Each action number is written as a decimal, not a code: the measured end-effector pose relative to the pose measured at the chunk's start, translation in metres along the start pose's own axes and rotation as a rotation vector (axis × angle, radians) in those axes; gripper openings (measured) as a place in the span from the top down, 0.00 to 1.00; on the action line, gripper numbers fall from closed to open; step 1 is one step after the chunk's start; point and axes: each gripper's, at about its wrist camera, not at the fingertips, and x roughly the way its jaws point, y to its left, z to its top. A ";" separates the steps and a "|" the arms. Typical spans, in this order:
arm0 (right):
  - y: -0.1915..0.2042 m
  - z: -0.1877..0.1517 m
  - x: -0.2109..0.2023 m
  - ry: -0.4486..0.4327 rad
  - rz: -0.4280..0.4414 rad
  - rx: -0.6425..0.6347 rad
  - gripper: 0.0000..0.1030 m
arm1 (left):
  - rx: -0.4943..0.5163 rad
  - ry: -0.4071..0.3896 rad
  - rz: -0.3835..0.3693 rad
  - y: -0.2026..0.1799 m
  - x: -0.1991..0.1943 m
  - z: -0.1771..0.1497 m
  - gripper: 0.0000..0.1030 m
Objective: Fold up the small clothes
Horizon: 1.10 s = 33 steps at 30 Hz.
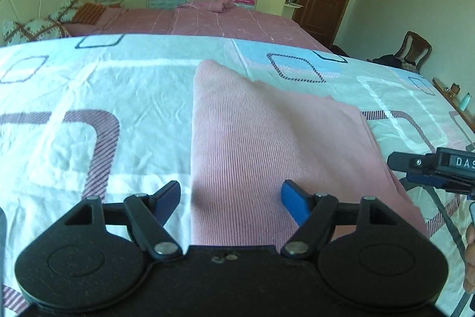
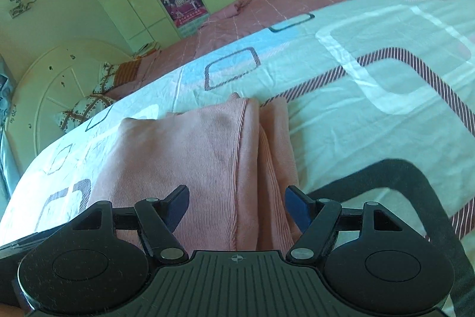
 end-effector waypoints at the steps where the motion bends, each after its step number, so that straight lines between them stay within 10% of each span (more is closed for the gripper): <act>1: 0.002 0.000 0.000 -0.010 0.003 -0.014 0.31 | -0.011 0.003 -0.005 0.002 0.001 -0.002 0.27; 4: 0.002 -0.001 0.009 0.039 0.050 -0.006 0.58 | -0.023 0.010 -0.017 0.002 0.004 -0.005 0.27; 7: -0.002 -0.003 0.023 0.087 0.062 0.009 0.58 | -0.015 0.006 -0.020 0.001 0.005 -0.006 0.25; 18: 0.001 -0.008 0.043 0.091 0.158 -0.004 0.30 | -0.045 0.015 -0.039 0.008 0.007 -0.006 0.19; 22: 0.002 -0.006 0.048 0.100 0.214 0.002 0.71 | -0.064 0.021 -0.057 0.014 0.007 -0.005 0.18; 28: -0.013 0.007 0.061 0.135 0.235 0.092 0.87 | -0.055 0.011 -0.070 0.014 0.009 -0.004 0.18; 33: 0.013 0.028 0.038 0.068 0.174 -0.134 0.89 | -0.019 -0.040 -0.094 0.000 0.004 0.003 0.23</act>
